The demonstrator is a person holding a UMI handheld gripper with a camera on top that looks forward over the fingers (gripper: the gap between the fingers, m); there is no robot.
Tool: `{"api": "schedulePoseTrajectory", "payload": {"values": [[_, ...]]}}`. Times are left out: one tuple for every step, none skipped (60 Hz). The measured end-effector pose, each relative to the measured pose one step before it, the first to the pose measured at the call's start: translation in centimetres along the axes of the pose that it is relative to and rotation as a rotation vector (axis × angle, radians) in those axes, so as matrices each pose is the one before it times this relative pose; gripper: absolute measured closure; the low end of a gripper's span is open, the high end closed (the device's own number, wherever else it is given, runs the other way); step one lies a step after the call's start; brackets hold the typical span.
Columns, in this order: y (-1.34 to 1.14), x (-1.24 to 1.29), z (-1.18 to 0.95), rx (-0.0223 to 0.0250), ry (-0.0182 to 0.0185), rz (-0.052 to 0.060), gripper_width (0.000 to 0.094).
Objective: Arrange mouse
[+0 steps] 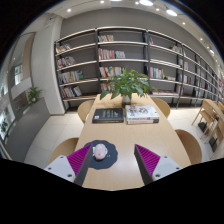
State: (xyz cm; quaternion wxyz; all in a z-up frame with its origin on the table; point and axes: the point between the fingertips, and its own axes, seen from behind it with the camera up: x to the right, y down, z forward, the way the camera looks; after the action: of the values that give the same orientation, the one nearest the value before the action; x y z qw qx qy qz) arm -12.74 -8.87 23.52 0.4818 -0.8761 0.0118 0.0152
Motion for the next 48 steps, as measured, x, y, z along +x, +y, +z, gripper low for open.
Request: {"api": "schedulePoseTrajectory", "payload": {"values": [[-0.133,0.506,-0.726,-0.00321,-0.00063,0.0002,0.0104],[0.15,0.344,-0.537,-0.00026,-0.00004,-0.0007,0.0104],[0.207,0.341,-0.485,0.00007,0.00013,-0.0016,0.0106],[0.232,0.352,-0.484,0.00019,0.00039,-0.0016,0.0105],[0.263,0.349,-0.492,-0.00062,0.00028,-0.001,0.0105],[0.279,0.335,-0.452,-0.0015,0.00019,-0.0012,0.0106],[0.803,0.198,-0.185,0.00194,0.00099,-0.001,0.0106],[0.133,0.362,-0.73,-0.00422,-0.00058,0.0001,0.0109],[0.292,0.333,-0.388,-0.00286,-0.00005,0.0009,0.011],[0.288,0.288,-0.424,-0.00284,0.00013,0.0014,0.0112],[0.324,0.288,-0.408,-0.00339,0.00017,0.0012,0.0117],[0.339,0.279,-0.384,-0.00316,-0.00007,0.0013,0.0116],[0.312,0.231,-0.39,-0.00183,-0.00107,0.0017,0.0117],[0.265,0.201,-0.373,-0.00039,-0.00148,0.0021,0.0116],[0.822,0.17,0.062,0.00473,-0.00035,0.0016,0.0116],[0.034,0.28,-0.694,-0.00174,-0.0004,0.0003,0.0115],[0.197,0.237,-0.322,-0.00092,0.00035,-0.0012,0.0115],[0.244,0.222,-0.321,-0.00181,-0.00002,-0.0023,0.0115],[0.279,0.213,-0.332,-0.00197,0.00007,-0.0026,0.0115],[0.268,0.208,-0.343,-0.00141,-0.00036,-0.0024,0.0113],[0.22,0.166,-0.304,-0.00095,-0.00105,-0.0018,0.0113],[0.232,0.151,-0.309,-0.00173,-0.00108,-0.0005,0.0113],[0.477,0.045,-0.17,0.00009,-0.00095,0.001,0.0114],[0.173,0.115,-0.25,-0.0013,-0.00032,0.0011,0.0114],[0.215,0.178,-0.251,0.00022,-0.00066,0.0012,0.0115],[0.129,0.068,-0.176,0.00013,-0.00071,0.001,0.0115],[0.11,0.068,-0.2,0.00081,-0.0013,0.0012,0.0119],[0.084,0.116,-0.186,0.00079,-0.00119,0.0013,0.0115],[0.03,0.12,-0.173,0.00185,-0.00046,0.0012,0.0117],[0.037,0.142,-0.52,0.00243,-0.00055,0.0013,0.0116],[0.008,0.13,-0.194,0.00332,0.00094,0.0013,0.0115],[0.005,0.152,-0.181,0.00293,0.0018,0.001,0.0117],[0.003,0.166,-0.153,0.00229,0.00248,0.0005,0.0117],[-0.064,0.213,-0.15,0.00241,0.00281,-0.0008,0.0115],[0.03,0.141,-0.147,0.00232,0.00226,-0.0006,0.0115],[-0.014,0.153,-0.109,0.00199,0.00178,-0.0005,0.0115],[-0.004,0.111,-0.09,0.00153,0.00141,-0.0003,0.0114],[0.013,0.109,-0.078,0.0012,0.00088,0.0001,0.0116],[-0.029,0.107,-0.08,0.00128,0.00057,0.0003,0.0115],[-0.024,0.037,-0.149,0.00043,-0.00009,0.0001,0.0112],[-0.013,0.118,-0.095,0.00169,0.00109,-0.0006,0.0114],[-0.044,0.078,-0.135,0.00237,0.00099,-0.0007,0.0115],[-0.089,0.133,-0.106,0.00229,0.00019,-0.0008,0.0114],[-0.063,0.062,-0.141,0.00188,0.0005,-0.0008,0.0113],[-0.04,0.064,-0.113,0.00133,0.00057,0.0,0.0117],[-0.022,0.059,-0.082,0.00076,0.00094,0.0005,0.0113],[0.004,0.056,-0.068,0.00067,0.00138,0.0008,0.0115],[-0.017,0.076,-0.066,0.00009,0.00167,0.001,0.0117]]}}
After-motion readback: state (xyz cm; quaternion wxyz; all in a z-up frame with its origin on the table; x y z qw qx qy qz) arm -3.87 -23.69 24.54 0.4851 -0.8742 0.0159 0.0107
